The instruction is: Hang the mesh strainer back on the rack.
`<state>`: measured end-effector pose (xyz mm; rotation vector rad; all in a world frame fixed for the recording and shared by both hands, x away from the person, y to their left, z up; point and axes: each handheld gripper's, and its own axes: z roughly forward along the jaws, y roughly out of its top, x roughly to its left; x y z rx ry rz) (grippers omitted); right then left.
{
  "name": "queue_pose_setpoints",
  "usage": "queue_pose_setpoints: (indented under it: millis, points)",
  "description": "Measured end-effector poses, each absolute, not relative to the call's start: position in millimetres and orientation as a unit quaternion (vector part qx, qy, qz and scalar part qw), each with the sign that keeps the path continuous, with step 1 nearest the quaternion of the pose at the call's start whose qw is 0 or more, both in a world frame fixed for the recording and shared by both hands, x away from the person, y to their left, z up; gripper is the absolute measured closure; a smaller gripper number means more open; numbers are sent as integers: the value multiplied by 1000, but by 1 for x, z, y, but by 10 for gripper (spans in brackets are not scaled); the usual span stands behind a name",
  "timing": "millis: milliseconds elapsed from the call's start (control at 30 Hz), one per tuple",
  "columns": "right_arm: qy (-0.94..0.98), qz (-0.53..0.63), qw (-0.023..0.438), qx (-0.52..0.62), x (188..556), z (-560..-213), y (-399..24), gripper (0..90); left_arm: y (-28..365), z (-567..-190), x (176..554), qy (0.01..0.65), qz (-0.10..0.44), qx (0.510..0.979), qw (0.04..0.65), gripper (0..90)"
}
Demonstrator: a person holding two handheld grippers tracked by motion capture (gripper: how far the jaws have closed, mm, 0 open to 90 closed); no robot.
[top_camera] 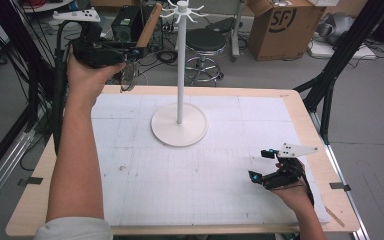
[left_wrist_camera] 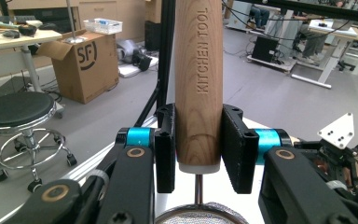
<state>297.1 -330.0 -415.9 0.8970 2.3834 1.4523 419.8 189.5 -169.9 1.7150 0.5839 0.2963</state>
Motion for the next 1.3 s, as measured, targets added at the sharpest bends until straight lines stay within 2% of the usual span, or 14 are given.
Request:
queue_pose_setpoints:
  millis: [733,1300]
  points:
    - [808,493,105,304,296,-415,-330,5,183,-168,412,235,126,737,621,687]
    - [810,491,103,305,296,-416,-329,5,164,-181,422,250,129,758,589,687]
